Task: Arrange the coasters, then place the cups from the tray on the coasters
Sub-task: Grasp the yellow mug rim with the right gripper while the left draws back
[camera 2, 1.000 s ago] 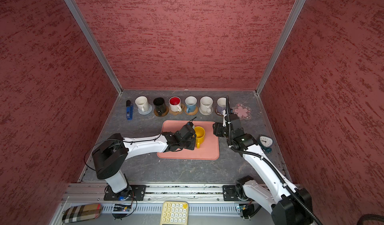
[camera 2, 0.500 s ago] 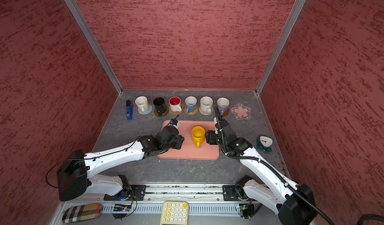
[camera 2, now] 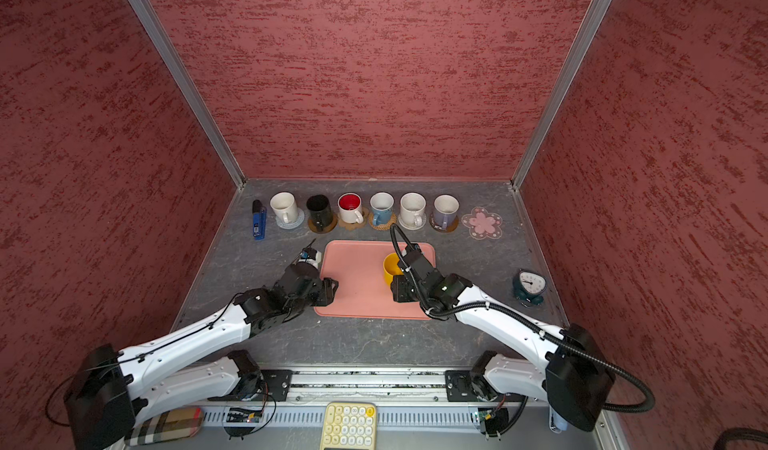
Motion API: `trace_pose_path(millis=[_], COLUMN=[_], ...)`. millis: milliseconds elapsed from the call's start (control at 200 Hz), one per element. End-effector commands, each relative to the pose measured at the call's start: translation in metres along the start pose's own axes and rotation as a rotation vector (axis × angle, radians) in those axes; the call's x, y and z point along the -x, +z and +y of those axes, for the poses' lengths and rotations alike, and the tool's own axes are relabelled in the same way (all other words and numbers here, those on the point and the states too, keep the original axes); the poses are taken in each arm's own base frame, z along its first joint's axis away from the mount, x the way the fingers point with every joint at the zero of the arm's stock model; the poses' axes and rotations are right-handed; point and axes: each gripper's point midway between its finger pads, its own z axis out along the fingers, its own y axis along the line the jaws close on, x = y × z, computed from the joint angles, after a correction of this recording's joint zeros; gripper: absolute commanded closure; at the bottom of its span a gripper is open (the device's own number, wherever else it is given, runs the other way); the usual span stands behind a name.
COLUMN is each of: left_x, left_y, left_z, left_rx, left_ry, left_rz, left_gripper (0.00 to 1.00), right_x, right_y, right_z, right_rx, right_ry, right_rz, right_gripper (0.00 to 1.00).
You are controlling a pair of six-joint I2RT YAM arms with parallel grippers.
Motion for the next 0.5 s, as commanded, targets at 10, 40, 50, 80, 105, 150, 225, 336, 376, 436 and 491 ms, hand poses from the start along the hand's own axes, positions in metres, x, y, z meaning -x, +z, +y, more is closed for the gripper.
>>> trace_pose_path(millis=[10, 40, 50, 80, 105, 150, 225, 336, 376, 436, 491], left_x=[0.002, 0.002, 0.001, 0.003, 0.003, 0.003, 0.002, 0.001, 0.000, 0.000, -0.002], left_y=[-0.006, -0.007, -0.007, -0.009, -0.010, -0.011, -0.012, -0.011, -0.010, -0.009, -0.007], left_z=[0.006, 0.008, 0.010, 0.014, 0.016, 0.020, 0.026, 0.034, 0.035, 0.038, 0.040], left_rx=[-0.020, -0.019, -0.013, -0.006, -0.001, 0.000, -0.003, -0.006, -0.010, -0.010, -0.010], left_ry=[-0.015, -0.018, -0.020, -0.026, -0.028, -0.032, -0.051, -0.076, -0.082, -0.092, -0.099], left_rz=[-0.014, -0.017, -0.015, -0.025, -0.031, -0.037, -0.038, -0.037, -0.037, -0.036, -0.033], left_gripper=[0.26, 0.21, 0.20, 0.17, 0.15, 0.11, 0.05, 0.00, 0.00, 0.00, 0.00], right_x=[0.019, 0.019, 0.019, 0.019, 0.019, 0.019, 0.020, 0.023, 0.023, 0.023, 0.023], right_y=[-0.001, 0.002, 0.003, 0.005, 0.007, 0.010, 0.015, 0.022, 0.025, 0.030, 0.035], right_z=[0.011, 0.011, 0.010, 0.010, 0.010, 0.009, 0.009, 0.008, 0.008, 0.008, 0.008], right_rx=[0.003, -0.003, -0.006, -0.012, -0.018, -0.027, -0.038, -0.061, -0.067, -0.075, -0.083], right_ry=[0.034, 0.033, 0.033, 0.032, 0.032, 0.032, 0.040, 0.048, 0.050, 0.054, 0.058], right_rz=[-0.054, -0.049, -0.047, -0.043, -0.041, -0.037, -0.035, -0.035, -0.032, -0.026, -0.019], right_gripper=[0.44, 0.44, 0.44, 0.44, 0.44, 0.45, 0.46, 0.47, 0.48, 0.50, 0.52])
